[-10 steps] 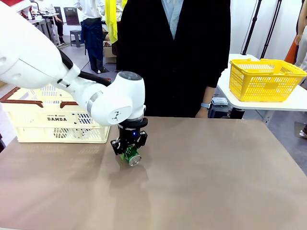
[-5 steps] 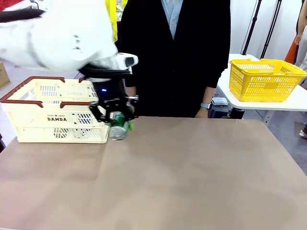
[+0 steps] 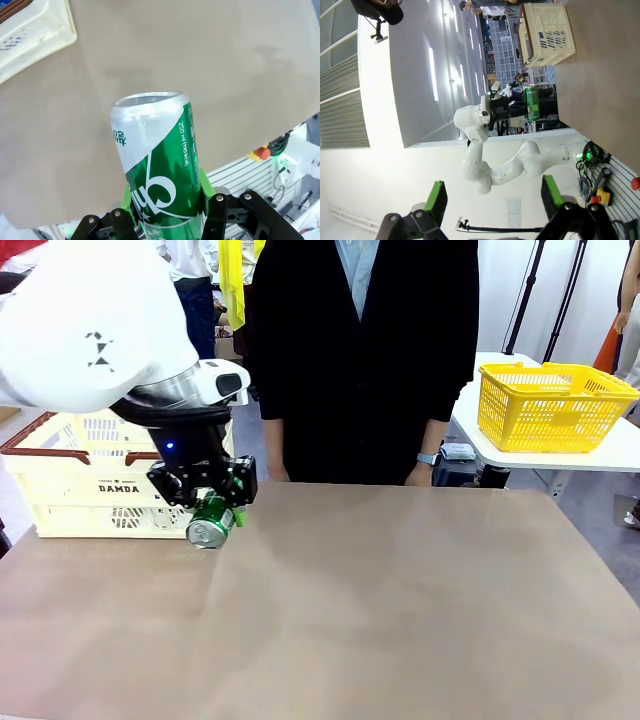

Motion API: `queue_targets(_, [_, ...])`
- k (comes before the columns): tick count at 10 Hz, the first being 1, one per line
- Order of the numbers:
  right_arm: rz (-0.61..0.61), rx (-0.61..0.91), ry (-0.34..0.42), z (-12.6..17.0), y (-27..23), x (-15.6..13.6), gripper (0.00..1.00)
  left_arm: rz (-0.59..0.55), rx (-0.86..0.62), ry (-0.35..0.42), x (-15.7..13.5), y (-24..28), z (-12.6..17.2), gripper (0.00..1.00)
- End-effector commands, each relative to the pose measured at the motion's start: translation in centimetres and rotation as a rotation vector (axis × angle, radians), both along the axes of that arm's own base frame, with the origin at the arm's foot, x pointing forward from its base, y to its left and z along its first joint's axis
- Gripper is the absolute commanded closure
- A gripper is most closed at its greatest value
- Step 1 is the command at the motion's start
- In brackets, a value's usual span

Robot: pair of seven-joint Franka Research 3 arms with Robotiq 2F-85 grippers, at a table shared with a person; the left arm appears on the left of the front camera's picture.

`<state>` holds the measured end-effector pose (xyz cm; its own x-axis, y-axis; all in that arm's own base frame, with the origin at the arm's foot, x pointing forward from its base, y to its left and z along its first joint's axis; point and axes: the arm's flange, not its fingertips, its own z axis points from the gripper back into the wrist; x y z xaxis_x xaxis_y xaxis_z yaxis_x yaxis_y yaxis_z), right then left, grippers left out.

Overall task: Place the drinks into the Shopping basket.
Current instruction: Pick up one drink and place it into the Shopping basket.

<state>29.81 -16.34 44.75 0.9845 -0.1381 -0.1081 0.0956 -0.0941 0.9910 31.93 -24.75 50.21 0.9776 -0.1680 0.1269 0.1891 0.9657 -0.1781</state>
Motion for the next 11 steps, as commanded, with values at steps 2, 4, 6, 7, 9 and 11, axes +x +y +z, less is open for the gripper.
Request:
queue_targets(2, [-0.002, 0.013, 0.017, 0.7, 0.0, 0.0, 0.00, -0.005, -0.019, 0.020, 0.8, -0.9, 1.1, 1.00])
queue_targets(4, [-0.002, 0.013, 0.017, 0.7, 0.0, 0.0, 0.00, 0.054, -0.016, -0.041, 1.9, 0.1, 1.3, 1.00])
queue_targets(6, [-0.002, 0.013, 0.017, 0.7, 0.0, 0.0, 0.00, 0.213, -0.025, -0.097, 7.4, 3.6, 4.1, 1.00])
queue_targets(7, [-0.002, 0.013, 0.017, 0.7, 0.0, 0.0, 0.00, 0.260, -0.071, -0.115, 10.5, 5.6, 5.3, 1.00])
queue_targets(9, [-0.002, 0.013, 0.017, 0.7, 0.0, 0.0, 0.00, 0.246, -0.106, -0.128, 16.9, 9.9, 6.1, 1.00])
queue_targets(11, [-0.002, 0.013, 0.017, 0.7, 0.0, 0.0, 0.00, 0.301, -0.120, -0.112, 21.6, 16.5, 5.8, 1.00])
